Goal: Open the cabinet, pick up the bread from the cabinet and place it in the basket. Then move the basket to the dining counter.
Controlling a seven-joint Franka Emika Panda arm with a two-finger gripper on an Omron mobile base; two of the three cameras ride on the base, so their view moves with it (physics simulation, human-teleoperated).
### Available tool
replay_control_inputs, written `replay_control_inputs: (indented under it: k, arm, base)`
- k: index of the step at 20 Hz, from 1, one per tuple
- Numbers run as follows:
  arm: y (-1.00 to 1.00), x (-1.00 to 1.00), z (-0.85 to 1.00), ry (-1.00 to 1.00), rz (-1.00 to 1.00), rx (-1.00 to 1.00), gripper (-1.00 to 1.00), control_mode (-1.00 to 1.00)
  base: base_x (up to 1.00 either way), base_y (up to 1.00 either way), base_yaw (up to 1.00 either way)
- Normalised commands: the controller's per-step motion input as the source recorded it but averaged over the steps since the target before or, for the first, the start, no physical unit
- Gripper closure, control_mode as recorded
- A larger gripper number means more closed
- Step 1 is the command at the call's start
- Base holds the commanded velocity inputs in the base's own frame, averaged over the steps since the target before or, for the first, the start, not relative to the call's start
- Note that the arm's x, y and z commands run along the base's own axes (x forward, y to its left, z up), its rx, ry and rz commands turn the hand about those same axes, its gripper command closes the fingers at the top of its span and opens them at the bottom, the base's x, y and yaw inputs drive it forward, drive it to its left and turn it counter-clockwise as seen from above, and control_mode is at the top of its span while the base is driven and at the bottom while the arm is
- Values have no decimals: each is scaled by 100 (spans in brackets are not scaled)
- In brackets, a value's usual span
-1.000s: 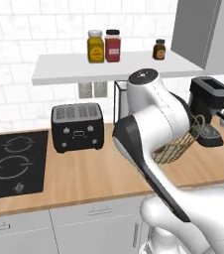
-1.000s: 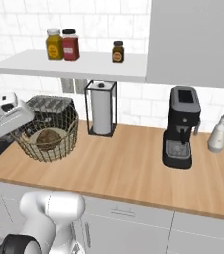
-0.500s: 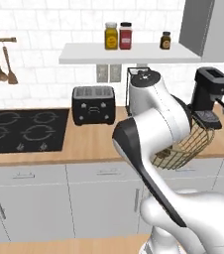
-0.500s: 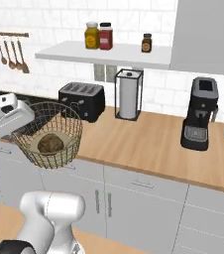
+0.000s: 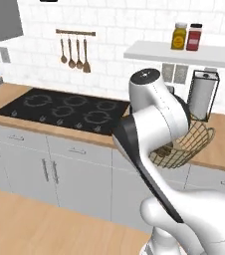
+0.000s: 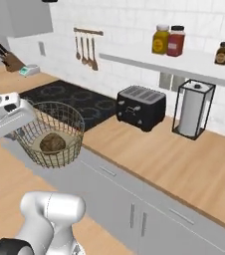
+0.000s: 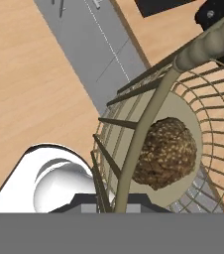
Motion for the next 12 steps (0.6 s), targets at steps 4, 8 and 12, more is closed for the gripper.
replay_control_inputs:
  k: [4, 8, 12]
  arm:
    - [0, 0, 0, 0, 0, 0, 100, 100]
    - [0, 0, 0, 0, 0, 0, 100, 100]
    - [0, 0, 0, 0, 0, 0, 100, 100]
  base:
    - [-23, 17, 72]
    - [-4, 23, 81]
    - [0, 20, 84]
